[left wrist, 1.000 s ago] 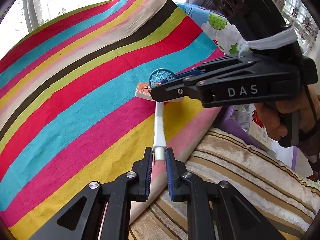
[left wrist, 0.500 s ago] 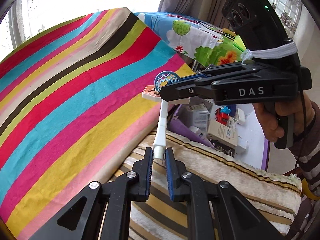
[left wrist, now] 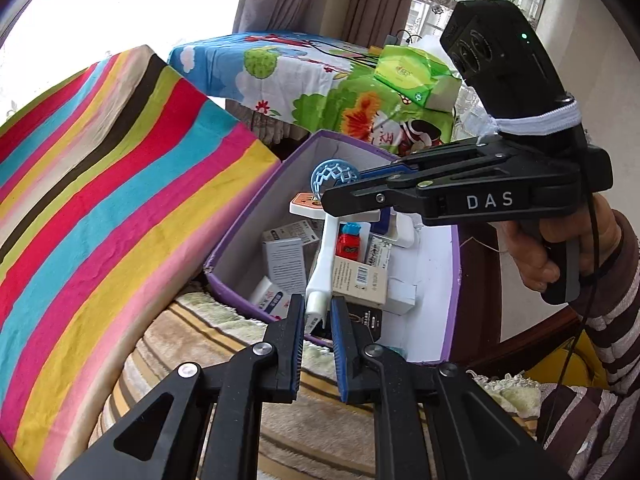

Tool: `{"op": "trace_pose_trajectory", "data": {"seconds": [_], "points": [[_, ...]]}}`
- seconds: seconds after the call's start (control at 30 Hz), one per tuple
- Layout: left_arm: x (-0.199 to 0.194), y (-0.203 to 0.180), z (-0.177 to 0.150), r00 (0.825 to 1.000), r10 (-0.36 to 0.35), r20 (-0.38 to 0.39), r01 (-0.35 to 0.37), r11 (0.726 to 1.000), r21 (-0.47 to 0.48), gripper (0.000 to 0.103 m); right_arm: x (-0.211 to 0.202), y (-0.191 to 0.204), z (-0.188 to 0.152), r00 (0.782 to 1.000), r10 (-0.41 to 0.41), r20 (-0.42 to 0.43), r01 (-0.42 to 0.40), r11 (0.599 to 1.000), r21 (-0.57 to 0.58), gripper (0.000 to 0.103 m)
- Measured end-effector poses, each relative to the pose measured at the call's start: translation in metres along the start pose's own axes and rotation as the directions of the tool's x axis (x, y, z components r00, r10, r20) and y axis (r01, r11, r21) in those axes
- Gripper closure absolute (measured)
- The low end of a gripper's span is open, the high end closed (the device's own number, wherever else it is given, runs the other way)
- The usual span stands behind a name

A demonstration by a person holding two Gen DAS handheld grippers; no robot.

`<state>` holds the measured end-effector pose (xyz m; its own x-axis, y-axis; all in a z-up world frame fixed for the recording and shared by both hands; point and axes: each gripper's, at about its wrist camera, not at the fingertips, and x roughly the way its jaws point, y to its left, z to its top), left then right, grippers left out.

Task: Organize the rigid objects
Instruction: 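Carry hoop toy into purple box with both tools and release it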

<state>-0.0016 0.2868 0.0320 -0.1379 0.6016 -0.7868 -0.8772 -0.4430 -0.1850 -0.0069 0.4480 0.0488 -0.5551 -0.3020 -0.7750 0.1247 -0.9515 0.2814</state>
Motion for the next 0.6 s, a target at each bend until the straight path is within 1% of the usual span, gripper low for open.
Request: {"op": "trace_pose_trajectory", "data": {"seconds": [0.17,0.33,0.47,0.6], "points": [[0.009,-0.021,0.004,1.000,-0.011,-0.022,0.012,1.000,0.023,0.089,-0.020,-0.015,-0.018,1.000,-0.025,0.015,0.024,0.999,0.046,0.080],[0.018,-0.034,0.006,0.999,0.001,-0.043,0.000,1.000,0.029,0.088,-0.030,-0.023,-0.026,0.999,-0.043,0.021,0.041,0.996,0.075,0.080],[0.025,-0.040,0.008,0.998,0.019,-0.062,-0.018,0.999,0.026,0.088,-0.035,-0.030,-0.031,0.998,-0.054,0.024,0.051,0.994,0.094,0.080],[0.034,-0.046,0.009,0.995,0.054,-0.082,-0.050,0.998,0.047,0.087,-0.036,-0.036,-0.037,0.997,-0.073,0.017,0.071,0.991,0.110,0.080]]}}
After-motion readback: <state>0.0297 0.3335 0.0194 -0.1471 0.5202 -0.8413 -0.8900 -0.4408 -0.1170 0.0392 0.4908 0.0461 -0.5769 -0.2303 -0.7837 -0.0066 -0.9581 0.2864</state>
